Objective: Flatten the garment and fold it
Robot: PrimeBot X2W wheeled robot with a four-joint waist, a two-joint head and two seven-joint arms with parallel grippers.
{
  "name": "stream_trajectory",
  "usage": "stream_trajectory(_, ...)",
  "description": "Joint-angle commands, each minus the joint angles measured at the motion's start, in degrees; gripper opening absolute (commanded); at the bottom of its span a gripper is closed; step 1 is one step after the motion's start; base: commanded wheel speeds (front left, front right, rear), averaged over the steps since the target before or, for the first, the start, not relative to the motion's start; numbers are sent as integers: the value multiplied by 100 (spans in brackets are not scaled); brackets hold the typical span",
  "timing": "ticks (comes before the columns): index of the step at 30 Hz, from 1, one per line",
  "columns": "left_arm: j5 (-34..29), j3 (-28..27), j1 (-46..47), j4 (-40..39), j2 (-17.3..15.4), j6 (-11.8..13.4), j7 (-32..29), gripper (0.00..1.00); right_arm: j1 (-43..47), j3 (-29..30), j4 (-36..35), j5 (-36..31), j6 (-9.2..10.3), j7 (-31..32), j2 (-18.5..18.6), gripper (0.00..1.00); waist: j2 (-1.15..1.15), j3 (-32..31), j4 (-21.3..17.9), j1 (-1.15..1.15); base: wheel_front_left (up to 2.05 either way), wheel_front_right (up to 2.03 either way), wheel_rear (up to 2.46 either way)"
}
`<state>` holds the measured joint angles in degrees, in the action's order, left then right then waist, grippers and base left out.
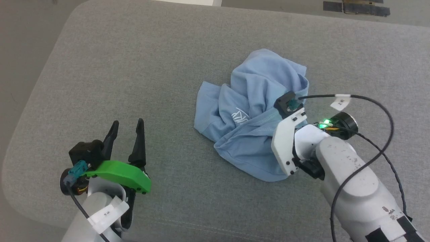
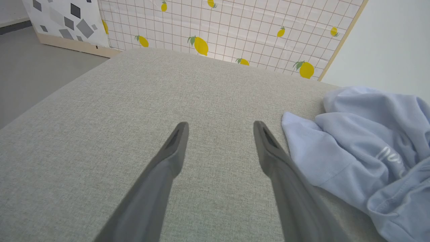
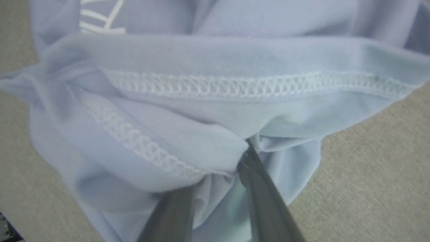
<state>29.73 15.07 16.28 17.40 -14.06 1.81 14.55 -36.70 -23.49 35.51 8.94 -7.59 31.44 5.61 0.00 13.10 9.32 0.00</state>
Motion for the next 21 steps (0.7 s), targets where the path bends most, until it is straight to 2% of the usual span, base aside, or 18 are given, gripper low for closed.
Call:
stream_trajectory(1,-19,-21,66,18,35,-17,41,100,-110,101,-36,120,10,-171,11,0,0,-56,-80,0,0,0,0)
stream_trajectory(4,-6,-37,30,55,29,-19,42,100,-156,476,-249,322,10,-539,40,0,0,-162,-221,0,0,0,0)
stream_trajectory(7,18,-35,0,78,39,-29,42,100,-62,1054,-501,416,10,-753,221,0,0,-272,-326,0,0,0,0)
stream_trajectory(12,41,20,-40,83,58,-40,11,100,529,2305,-700,123,10,-592,683,0,0,-389,-424,0,0,0,0)
stream_trajectory(16,74,48,-47,99,63,-55,-17,100,1203,2965,-776,-127,10,-246,695,0,0,-419,-454,0,0,0,0)
stream_trajectory(20,119,71,-64,137,74,-69,-50,100,1650,3297,-934,-189,10,-104,467,0,0,-442,-487,0,0,0,0)
stream_trajectory(21,128,75,-74,146,74,-67,-54,100,1700,3336,-1049,-180,10,-224,403,75,0,-453,-502,0,0,0,0)
